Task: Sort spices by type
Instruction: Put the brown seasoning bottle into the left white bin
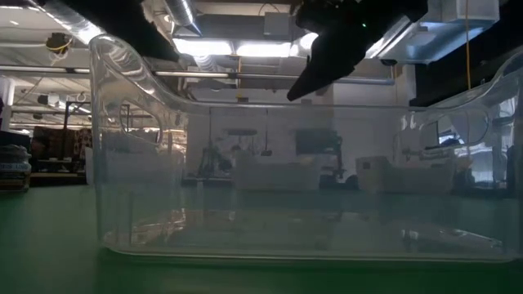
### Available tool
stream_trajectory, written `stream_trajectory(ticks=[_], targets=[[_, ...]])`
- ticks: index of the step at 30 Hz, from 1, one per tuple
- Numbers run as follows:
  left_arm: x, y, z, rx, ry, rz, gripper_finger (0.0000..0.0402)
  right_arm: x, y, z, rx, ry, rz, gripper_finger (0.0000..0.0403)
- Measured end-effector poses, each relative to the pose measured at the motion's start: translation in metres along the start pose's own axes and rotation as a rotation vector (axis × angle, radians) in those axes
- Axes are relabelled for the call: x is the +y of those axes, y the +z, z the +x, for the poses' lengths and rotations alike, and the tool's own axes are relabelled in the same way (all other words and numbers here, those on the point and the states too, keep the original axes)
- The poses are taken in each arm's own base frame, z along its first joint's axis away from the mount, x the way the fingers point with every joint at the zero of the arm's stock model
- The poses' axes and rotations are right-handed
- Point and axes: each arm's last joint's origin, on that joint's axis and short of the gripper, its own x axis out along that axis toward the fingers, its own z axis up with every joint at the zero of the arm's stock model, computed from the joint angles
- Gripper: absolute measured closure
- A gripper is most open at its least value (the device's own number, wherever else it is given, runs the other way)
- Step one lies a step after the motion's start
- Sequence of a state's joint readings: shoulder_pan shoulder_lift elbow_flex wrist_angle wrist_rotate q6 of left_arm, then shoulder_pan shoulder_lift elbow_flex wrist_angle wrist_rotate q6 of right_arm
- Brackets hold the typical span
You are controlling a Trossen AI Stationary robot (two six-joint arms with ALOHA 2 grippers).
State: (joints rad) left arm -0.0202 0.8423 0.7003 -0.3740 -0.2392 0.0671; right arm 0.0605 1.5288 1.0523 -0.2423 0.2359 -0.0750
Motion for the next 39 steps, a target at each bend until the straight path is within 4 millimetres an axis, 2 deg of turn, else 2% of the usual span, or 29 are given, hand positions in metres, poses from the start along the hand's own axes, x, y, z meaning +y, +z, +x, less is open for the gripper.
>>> stream_trajectory(ticks=[5, 9, 15, 22, 27, 32, 39], targets=[[-0.013, 0.020, 0.006, 0.169, -0.054, 0.034, 0.0218, 0.000, -0.001, 0.000, 0.008, 0.000, -0.002, 0.0153], [-0.025, 0.021, 0.011, 0.340, -0.081, 0.042, 0.0218, 0.000, -0.002, 0.000, 0.025, 0.001, -0.005, 0.0153], [-0.035, 0.001, 0.011, 0.599, -0.064, 0.023, 0.0218, 0.000, -0.002, 0.000, 0.025, 0.001, -0.005, 0.0153], [-0.033, -0.017, 0.003, 0.843, 0.040, -0.059, 0.0218, 0.000, -0.002, 0.000, 0.022, 0.001, -0.005, 0.0153], [-0.032, -0.035, 0.002, 0.934, 0.085, -0.085, 0.0218, 0.000, -0.002, 0.000, 0.021, 0.001, -0.005, 0.0153], [-0.034, -0.056, 0.002, 1.044, 0.056, -0.076, 0.0218, 0.000, -0.002, 0.000, 0.021, 0.001, -0.005, 0.0153], [-0.036, -0.075, 0.002, 1.136, -0.011, -0.052, 0.0218, 0.000, -0.002, 0.000, 0.022, 0.001, -0.005, 0.0153]])
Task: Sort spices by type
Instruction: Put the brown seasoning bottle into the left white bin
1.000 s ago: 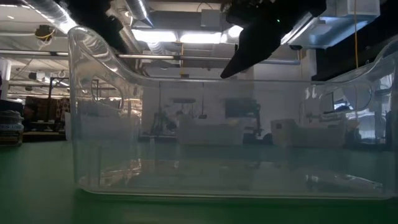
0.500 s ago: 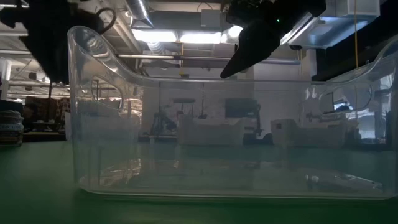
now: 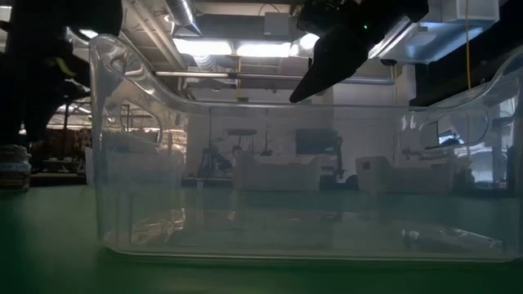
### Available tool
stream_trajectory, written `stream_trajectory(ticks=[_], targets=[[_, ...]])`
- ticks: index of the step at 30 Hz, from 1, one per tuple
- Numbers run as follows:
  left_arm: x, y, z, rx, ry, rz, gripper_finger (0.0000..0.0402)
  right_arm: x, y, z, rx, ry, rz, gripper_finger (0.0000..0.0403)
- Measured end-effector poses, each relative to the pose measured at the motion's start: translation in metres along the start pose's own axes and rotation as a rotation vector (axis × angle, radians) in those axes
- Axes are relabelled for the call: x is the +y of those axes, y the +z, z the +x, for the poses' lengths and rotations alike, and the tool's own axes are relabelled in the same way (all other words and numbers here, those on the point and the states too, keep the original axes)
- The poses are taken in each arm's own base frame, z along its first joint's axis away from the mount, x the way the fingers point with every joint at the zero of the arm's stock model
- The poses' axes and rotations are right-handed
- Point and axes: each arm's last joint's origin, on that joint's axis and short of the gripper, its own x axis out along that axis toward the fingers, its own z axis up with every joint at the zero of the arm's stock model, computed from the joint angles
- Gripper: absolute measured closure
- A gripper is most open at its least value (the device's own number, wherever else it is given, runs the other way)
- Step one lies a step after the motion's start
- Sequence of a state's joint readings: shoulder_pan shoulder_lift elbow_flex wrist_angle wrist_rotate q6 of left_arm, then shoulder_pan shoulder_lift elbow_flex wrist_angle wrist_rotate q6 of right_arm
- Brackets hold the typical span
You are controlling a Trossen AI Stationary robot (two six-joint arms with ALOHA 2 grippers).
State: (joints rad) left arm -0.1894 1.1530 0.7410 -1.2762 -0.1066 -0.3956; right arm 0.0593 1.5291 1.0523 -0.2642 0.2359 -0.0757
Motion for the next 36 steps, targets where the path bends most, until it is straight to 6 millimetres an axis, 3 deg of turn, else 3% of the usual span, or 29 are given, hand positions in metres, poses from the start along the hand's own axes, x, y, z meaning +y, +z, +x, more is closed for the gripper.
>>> stream_trajectory(ticks=[28, 36], targets=[[-0.001, 0.004, 0.031, 0.088, -0.016, 0.010, 0.0218, 0.000, 0.000, 0.000, 0.001, 0.000, 0.001, 0.0153], [-0.003, 0.009, 0.033, 0.121, -0.002, 0.010, 0.0249, 0.000, 0.000, 0.000, 0.002, 0.000, 0.000, 0.0153]])
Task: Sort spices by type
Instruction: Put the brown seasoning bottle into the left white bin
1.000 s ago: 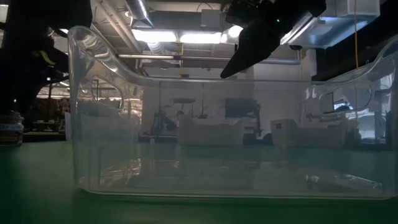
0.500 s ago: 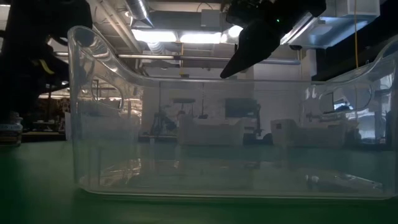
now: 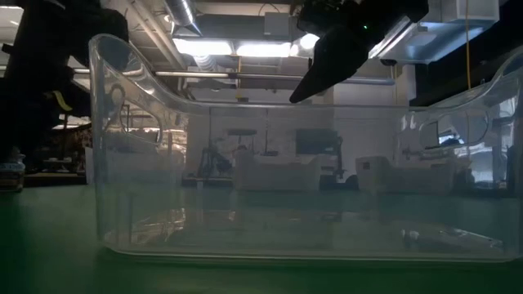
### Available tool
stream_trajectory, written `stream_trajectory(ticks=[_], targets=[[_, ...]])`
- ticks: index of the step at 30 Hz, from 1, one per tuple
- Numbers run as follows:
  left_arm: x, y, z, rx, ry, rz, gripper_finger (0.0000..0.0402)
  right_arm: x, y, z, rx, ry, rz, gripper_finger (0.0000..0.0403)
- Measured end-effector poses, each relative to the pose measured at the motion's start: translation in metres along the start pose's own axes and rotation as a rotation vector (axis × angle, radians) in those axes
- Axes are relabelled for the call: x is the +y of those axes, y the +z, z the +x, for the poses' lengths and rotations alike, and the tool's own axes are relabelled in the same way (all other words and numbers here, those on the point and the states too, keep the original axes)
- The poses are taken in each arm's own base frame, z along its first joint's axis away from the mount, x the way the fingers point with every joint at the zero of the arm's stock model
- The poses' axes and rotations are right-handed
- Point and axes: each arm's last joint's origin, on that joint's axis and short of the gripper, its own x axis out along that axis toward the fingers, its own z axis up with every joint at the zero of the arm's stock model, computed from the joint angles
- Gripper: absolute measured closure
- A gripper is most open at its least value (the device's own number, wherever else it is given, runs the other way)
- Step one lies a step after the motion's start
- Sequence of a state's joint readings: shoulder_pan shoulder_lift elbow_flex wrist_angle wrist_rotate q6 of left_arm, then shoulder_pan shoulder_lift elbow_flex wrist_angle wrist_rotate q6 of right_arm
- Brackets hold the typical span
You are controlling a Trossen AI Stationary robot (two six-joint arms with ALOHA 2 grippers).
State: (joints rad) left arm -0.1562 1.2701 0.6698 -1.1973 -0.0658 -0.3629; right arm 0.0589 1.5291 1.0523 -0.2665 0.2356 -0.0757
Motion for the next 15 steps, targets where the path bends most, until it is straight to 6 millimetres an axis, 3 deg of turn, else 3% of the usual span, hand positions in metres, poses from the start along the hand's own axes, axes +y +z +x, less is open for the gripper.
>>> stream_trajectory(ticks=[15], targets=[[0.000, 0.035, -0.038, -0.306, -0.056, -0.023, 0.0250, 0.001, -0.007, 0.000, 0.068, 0.002, 0.053, 0.0153]])
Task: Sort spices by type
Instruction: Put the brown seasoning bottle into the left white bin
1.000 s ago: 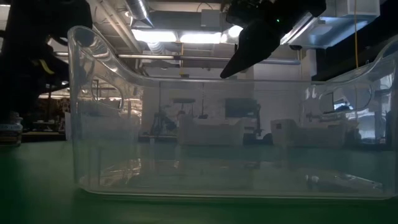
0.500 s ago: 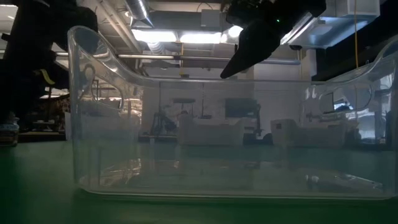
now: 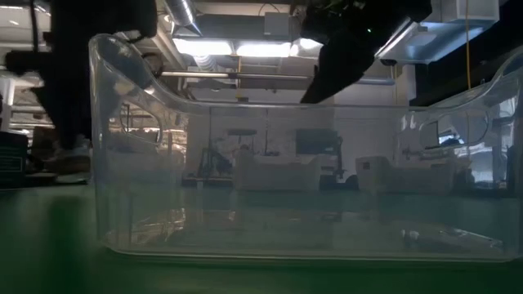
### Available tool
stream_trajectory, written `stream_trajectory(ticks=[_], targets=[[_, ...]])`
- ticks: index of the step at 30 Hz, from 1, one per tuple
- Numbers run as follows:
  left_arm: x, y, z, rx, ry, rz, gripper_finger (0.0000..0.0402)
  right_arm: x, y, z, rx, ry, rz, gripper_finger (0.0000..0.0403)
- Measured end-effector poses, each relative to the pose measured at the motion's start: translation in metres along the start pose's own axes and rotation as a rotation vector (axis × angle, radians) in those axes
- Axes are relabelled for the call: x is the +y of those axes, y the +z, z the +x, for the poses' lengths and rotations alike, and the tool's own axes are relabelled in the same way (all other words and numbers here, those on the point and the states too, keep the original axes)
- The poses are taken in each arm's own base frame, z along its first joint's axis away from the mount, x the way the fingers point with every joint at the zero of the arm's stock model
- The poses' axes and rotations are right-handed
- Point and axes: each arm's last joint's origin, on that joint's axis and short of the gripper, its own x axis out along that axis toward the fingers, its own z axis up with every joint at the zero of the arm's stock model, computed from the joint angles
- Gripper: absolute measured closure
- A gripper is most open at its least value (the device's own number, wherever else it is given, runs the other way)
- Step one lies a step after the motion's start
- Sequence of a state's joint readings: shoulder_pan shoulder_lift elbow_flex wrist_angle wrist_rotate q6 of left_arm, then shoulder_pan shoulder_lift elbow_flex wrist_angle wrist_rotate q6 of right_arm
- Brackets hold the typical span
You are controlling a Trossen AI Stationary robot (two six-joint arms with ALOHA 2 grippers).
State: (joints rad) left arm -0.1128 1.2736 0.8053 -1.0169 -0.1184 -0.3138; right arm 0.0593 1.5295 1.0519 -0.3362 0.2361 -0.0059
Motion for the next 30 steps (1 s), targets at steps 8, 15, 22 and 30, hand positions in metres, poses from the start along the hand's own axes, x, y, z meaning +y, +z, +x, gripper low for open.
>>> stream_trajectory(ticks=[8, 15, 22, 30], targets=[[0.013, 0.027, -0.029, -0.133, 0.020, -0.024, 0.0250, 0.000, -0.028, 0.010, 0.029, -0.069, 0.017, 0.0153], [0.027, 0.066, -0.048, -0.186, 0.075, -0.012, 0.0247, 0.000, -0.058, 0.011, -0.030, -0.096, 0.093, 0.0153], [0.046, 0.114, -0.063, -0.191, 0.102, 0.030, 0.0249, 0.000, -0.083, 0.016, -0.001, -0.157, 0.077, 0.0153], [0.081, 0.169, -0.081, -0.249, 0.147, 0.030, 0.0248, 0.000, -0.086, 0.017, 0.004, -0.168, 0.067, 0.0153]])
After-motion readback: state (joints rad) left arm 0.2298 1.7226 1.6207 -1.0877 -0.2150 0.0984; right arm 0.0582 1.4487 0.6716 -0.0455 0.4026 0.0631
